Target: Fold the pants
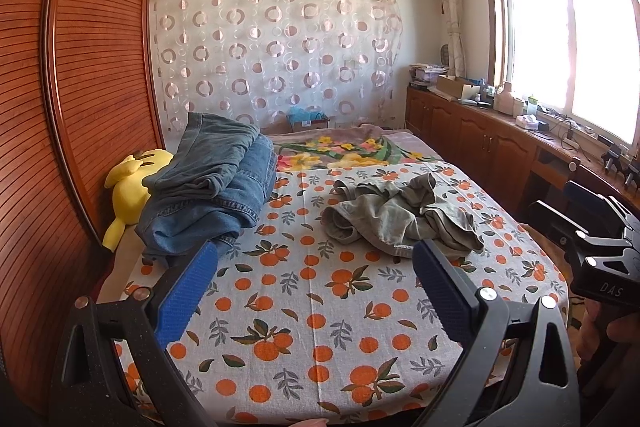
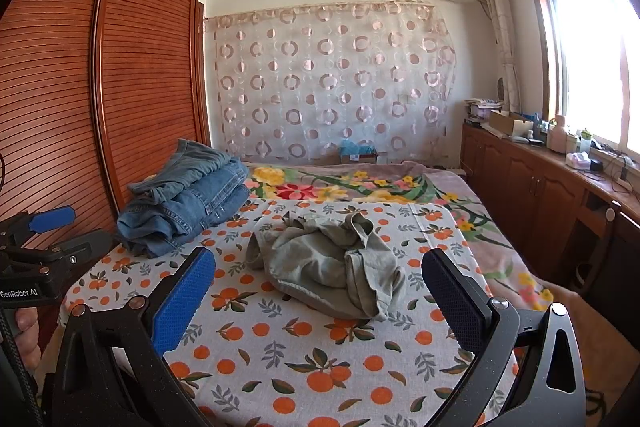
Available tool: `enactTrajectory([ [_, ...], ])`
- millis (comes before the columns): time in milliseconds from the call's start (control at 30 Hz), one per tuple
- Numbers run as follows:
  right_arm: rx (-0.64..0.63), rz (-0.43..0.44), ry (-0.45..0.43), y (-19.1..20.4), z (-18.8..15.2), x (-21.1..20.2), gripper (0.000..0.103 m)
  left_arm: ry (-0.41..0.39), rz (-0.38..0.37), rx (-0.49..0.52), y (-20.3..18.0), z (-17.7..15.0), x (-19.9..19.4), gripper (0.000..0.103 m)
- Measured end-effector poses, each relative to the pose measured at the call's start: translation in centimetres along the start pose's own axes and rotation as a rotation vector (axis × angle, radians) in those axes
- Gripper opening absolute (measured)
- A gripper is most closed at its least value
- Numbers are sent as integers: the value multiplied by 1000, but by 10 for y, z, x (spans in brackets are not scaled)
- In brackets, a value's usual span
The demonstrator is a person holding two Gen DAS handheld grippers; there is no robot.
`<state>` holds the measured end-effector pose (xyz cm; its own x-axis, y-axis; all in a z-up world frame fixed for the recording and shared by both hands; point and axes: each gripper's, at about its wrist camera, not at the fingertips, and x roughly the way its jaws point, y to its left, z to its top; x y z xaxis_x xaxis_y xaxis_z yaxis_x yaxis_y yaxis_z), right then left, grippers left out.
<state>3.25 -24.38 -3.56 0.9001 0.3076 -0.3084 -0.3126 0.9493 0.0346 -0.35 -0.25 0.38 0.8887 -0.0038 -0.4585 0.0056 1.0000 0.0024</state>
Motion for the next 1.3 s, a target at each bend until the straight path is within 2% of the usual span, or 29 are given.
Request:
enactTrajectory([
  [1300,-2,-2,-8,2,0,0,103,-7,0,0,0,0,-1,98],
])
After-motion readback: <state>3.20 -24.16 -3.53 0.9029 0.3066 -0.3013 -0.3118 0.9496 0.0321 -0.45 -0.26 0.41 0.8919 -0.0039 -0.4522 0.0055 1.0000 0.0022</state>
